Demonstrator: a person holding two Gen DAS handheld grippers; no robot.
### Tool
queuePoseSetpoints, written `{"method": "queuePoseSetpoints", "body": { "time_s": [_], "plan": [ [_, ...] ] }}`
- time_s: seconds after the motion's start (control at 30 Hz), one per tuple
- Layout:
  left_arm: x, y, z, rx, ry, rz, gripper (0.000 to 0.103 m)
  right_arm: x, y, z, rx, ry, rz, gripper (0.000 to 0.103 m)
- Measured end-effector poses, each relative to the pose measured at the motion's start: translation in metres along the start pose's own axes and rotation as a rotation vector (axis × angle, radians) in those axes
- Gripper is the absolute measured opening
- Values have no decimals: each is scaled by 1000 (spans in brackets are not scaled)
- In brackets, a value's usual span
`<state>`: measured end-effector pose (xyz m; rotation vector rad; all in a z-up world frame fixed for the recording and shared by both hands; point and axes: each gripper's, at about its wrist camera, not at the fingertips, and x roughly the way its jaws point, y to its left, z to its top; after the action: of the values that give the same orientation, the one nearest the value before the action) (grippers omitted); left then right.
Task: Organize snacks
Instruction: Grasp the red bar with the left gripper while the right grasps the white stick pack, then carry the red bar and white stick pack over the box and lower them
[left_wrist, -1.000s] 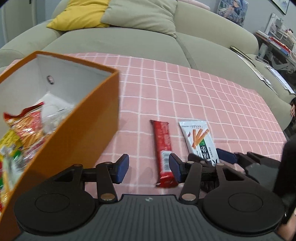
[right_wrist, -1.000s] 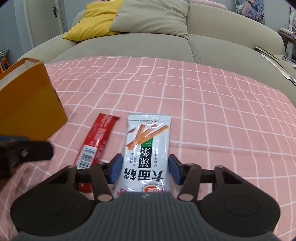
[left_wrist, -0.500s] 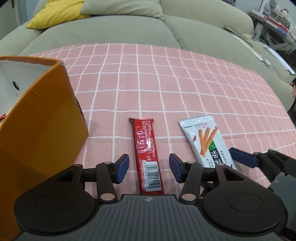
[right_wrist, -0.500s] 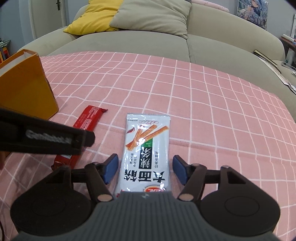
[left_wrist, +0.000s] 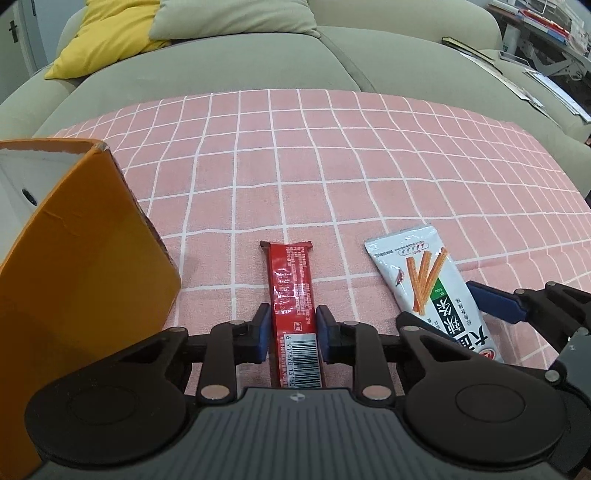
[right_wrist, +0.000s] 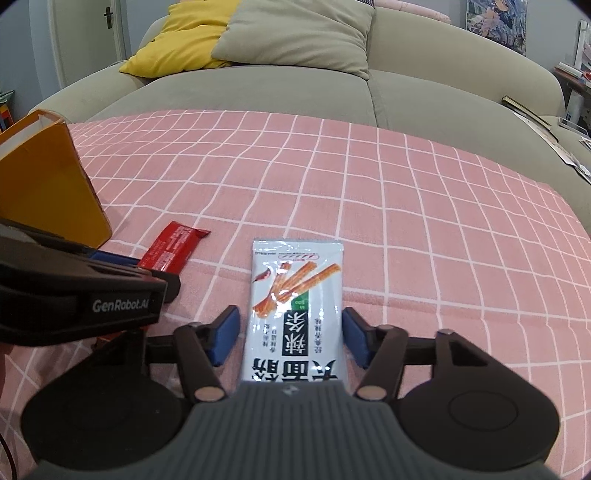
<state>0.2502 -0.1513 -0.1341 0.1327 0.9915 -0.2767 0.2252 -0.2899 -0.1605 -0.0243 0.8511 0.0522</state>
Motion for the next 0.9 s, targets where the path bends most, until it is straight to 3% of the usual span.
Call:
{"method": "queuePoseSetpoints", "body": {
  "time_s": [0.37, 0.9],
  "plan": [
    [-17, 3, -22, 3, 27, -20, 27, -18, 7, -11, 8, 59, 3, 46],
    [-98, 8, -72, -24, -21, -31, 27, -96, 23, -57, 90, 82, 34, 44]
  ]
}}
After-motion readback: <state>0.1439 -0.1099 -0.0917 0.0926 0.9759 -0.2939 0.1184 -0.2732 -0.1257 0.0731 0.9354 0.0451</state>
